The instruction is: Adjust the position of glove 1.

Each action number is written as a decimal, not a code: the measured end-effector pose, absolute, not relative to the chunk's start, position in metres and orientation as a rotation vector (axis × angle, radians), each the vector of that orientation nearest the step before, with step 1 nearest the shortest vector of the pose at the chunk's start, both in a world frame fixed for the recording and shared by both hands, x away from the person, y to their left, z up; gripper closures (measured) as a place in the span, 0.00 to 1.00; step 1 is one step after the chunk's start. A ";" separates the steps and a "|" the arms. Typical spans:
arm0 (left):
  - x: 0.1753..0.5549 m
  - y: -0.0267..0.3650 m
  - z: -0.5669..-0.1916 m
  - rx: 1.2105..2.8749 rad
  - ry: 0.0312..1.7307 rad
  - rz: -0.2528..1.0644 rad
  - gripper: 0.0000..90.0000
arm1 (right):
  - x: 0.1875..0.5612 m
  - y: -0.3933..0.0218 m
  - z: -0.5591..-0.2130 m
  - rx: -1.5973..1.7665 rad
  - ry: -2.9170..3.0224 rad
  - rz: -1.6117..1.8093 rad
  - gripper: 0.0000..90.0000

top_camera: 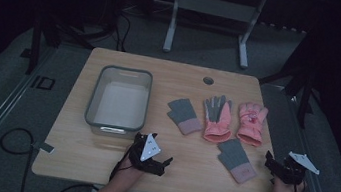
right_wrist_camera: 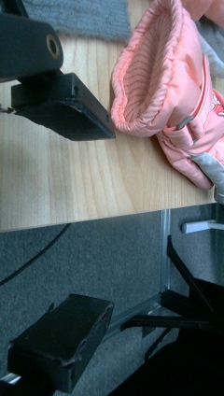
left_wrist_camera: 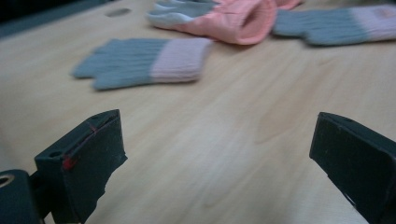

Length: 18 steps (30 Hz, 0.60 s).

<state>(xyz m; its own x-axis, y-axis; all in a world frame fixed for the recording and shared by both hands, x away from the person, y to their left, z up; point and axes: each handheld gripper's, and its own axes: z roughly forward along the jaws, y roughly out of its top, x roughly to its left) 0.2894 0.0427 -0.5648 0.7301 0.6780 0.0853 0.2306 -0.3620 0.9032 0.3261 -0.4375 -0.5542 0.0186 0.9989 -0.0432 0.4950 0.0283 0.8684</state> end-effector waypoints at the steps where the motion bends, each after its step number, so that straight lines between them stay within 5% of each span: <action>1: 0.289 0.043 -0.565 1.928 0.697 0.559 0.02 | 0.326 -0.438 -0.554 1.562 1.572 0.868 0.16; 18: 0.292 0.043 -0.565 1.926 0.721 0.523 0.01 | 0.329 -0.442 -0.545 1.628 1.681 0.816 0.15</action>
